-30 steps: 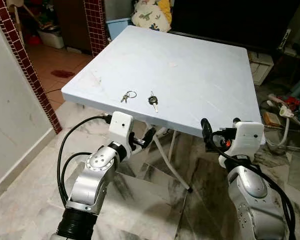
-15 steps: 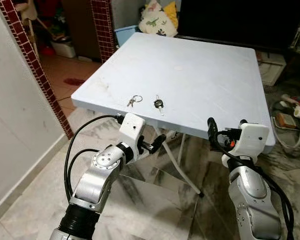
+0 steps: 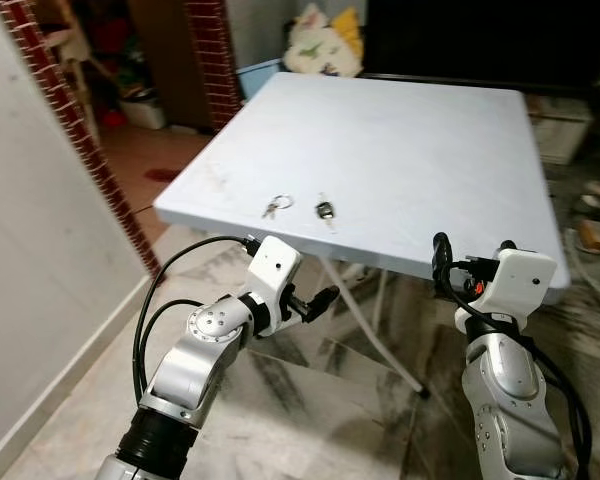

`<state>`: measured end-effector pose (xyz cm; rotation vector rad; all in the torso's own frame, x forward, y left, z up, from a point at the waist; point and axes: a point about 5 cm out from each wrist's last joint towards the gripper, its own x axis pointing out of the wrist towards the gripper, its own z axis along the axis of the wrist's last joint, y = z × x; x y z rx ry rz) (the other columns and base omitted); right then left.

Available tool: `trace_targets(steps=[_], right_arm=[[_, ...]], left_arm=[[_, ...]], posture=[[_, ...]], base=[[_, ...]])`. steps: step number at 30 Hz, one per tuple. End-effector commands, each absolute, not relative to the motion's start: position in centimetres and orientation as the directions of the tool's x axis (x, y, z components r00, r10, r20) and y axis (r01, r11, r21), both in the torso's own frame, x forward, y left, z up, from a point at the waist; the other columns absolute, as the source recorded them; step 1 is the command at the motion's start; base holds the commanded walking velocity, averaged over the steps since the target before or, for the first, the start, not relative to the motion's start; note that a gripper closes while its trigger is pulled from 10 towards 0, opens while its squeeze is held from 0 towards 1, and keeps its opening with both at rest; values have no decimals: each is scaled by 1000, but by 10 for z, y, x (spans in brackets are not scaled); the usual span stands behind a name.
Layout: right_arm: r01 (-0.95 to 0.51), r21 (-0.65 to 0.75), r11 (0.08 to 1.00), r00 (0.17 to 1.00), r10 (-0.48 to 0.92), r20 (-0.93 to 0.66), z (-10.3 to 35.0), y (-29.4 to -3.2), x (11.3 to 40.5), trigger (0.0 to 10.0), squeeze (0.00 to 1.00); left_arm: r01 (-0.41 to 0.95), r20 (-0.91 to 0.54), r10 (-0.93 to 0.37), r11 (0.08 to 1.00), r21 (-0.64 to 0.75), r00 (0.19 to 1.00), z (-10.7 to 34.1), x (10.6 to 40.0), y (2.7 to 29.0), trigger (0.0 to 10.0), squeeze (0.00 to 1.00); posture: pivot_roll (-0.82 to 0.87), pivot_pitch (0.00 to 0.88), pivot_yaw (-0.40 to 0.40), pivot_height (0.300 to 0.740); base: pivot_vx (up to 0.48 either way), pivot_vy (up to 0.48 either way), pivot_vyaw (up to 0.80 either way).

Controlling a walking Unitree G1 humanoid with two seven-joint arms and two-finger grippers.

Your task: Hang keys on a hook

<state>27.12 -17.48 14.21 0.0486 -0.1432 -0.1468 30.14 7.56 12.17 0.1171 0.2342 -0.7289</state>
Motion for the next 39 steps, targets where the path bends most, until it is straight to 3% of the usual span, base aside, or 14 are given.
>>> trace_targets(steps=[1,8,15,21,25,28,39], right_arm=[[148,56,987,977,-155,147,143,-174,269,10000,0],[218,63,974,963,-225,150,138,-184,261,10000,0],[218,55,974,962,-224,153,139,-185,260,10000,0],[172,16,985,973,-173,152,146,-183,260,10000,0],[142,4,990,978,-141,151,149,-181,265,10000,0],[120,-2,993,981,-118,152,151,-180,269,10000,0],[41,-15,999,992,-39,123,153,-172,277,10000,0]], left_arm=[[674,-259,-646,738,29,718,123,304,78,10000,0],[721,-265,-689,692,33,674,125,307,67,10000,0],[735,-271,-703,677,27,658,121,303,64,10000,0],[667,-215,-653,745,-13,726,119,307,60,10000,0],[628,-182,-623,777,-31,761,123,312,59,10000,0],[603,-164,-601,797,-41,782,126,314,60,10000,0],[528,-142,-530,848,-55,836,124,311,71,10000,0]], posture=[[79,0,124,740],[54,0,181,740],[31,0,170,740],[-10,0,85,740],[-9,0,70,740],[9,0,5,740],[41,0,-70,740]], base=[[0,0,0],[0,0,0],[0,0,0],[0,0,0],[0,0,0],[0,0,0],[0,0,0]])
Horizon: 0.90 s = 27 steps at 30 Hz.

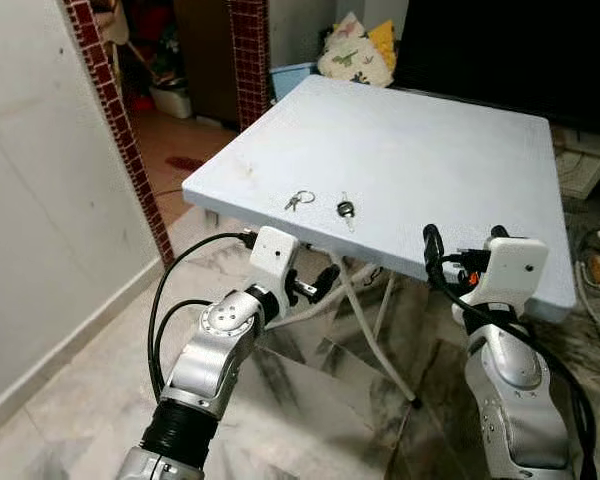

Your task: Hang keys on a hook

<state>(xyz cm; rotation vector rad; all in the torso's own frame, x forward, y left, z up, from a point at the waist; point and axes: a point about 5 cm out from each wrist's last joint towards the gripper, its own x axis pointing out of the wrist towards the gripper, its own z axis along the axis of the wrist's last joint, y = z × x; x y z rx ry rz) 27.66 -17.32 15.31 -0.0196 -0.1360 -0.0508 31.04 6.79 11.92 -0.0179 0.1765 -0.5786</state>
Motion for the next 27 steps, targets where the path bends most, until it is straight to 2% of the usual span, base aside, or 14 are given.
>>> trace_targets(steps=[1,13,23,27], right_arm=[[37,-14,999,992,-35,121,152,-171,277,10000,0],[13,-14,1000,994,-11,110,155,-167,279,10000,0],[13,-13,1000,995,-11,99,153,-167,278,10000,0],[4,-23,1000,994,-1,107,154,-166,278,10000,0]], left_arm=[[523,-143,-526,850,-57,839,123,310,71,10000,0],[507,-145,-510,860,-58,848,121,310,73,10000,0],[490,-128,-493,870,-55,861,123,309,73,10000,0],[476,-117,-477,878,-41,871,125,311,73,10000,0]], posture=[[42,0,-72,740],[26,0,-77,740],[30,0,-77,740],[31,0,-78,740]], base=[[0,0,0],[0,0,0],[0,0,-790],[0,0,0]])
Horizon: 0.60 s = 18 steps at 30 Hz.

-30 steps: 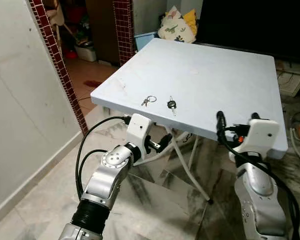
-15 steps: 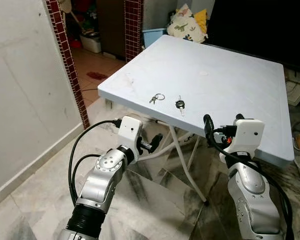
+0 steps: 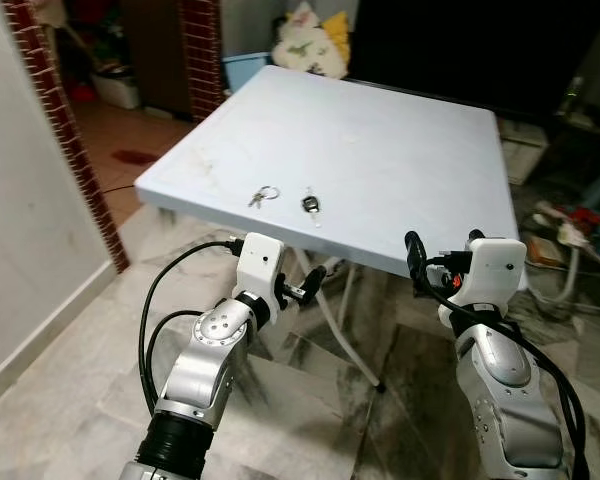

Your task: Hang keys on a hook

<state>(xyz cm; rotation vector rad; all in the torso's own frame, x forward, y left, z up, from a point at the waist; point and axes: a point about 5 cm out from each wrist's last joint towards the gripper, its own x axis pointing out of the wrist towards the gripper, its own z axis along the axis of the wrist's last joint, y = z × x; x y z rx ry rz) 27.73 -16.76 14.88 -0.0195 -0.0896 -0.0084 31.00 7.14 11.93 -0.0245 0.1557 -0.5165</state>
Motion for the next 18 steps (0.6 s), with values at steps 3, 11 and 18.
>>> trace_targets(steps=[3,11,18], right_arm=[[4,-24,1000,994,-2,106,154,-167,278,10000,0],[4,-31,1000,994,-1,109,155,-167,280,10000,0],[-9,-47,999,993,15,113,156,-165,279,10000,0]], left_arm=[[474,-109,-475,880,-37,873,126,312,74,10000,0],[461,-109,-461,887,-33,880,127,315,75,10000,0],[461,-115,-463,886,-42,879,125,315,74,10000,0]], posture=[[31,0,-78,740],[28,0,-76,740],[27,0,-78,740]], base=[[0,0,0],[0,-432,0],[0,-480,0]])
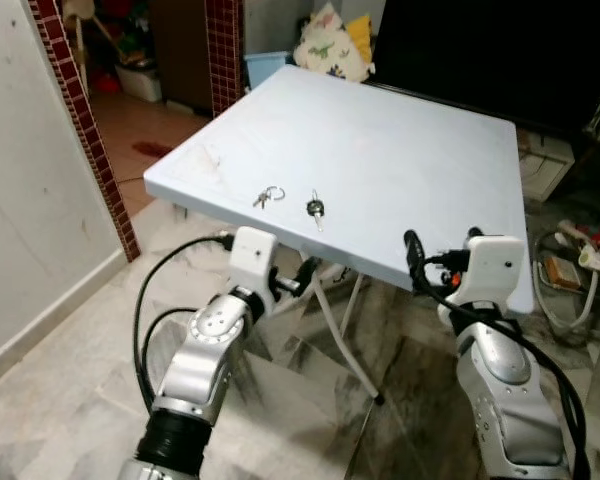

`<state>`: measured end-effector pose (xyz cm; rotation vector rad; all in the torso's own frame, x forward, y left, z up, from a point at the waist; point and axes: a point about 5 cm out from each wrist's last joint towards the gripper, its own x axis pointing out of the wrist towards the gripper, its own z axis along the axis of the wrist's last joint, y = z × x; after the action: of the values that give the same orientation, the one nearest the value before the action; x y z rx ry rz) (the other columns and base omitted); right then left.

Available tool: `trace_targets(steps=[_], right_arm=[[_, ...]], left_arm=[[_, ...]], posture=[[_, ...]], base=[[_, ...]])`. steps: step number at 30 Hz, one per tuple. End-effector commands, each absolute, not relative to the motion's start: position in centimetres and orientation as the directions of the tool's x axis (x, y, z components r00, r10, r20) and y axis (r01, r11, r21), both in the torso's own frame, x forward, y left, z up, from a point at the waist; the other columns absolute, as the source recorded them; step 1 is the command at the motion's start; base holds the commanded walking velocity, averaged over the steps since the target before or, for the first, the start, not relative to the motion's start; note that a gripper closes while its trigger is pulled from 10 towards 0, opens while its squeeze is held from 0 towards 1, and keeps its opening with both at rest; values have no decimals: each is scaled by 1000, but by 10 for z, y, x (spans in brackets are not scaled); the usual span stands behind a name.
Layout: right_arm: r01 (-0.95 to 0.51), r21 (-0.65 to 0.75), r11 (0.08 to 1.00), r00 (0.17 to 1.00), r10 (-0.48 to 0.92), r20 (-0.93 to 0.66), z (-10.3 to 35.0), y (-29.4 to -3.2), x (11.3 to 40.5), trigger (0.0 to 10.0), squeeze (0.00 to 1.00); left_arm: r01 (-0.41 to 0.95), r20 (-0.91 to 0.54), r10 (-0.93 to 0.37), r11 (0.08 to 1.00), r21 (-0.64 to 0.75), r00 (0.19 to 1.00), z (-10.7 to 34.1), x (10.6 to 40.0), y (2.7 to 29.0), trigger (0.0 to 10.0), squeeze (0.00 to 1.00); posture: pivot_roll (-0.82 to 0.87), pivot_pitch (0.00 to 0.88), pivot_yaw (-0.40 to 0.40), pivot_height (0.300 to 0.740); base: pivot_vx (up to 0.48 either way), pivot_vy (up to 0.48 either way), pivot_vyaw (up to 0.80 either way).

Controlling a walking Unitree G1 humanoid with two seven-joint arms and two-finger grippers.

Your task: Hang keys on a hook

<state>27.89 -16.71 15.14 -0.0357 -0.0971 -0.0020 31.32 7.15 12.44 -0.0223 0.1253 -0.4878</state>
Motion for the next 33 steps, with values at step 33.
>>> trace_targets(steps=[33], right_arm=[[-33,-41,999,991,38,128,158,-158,282,10000,0]], left_arm=[[409,-71,-414,909,-78,907,132,321,78,10000,0]], posture=[[26,0,-71,740]], base=[[0,-41,522]])
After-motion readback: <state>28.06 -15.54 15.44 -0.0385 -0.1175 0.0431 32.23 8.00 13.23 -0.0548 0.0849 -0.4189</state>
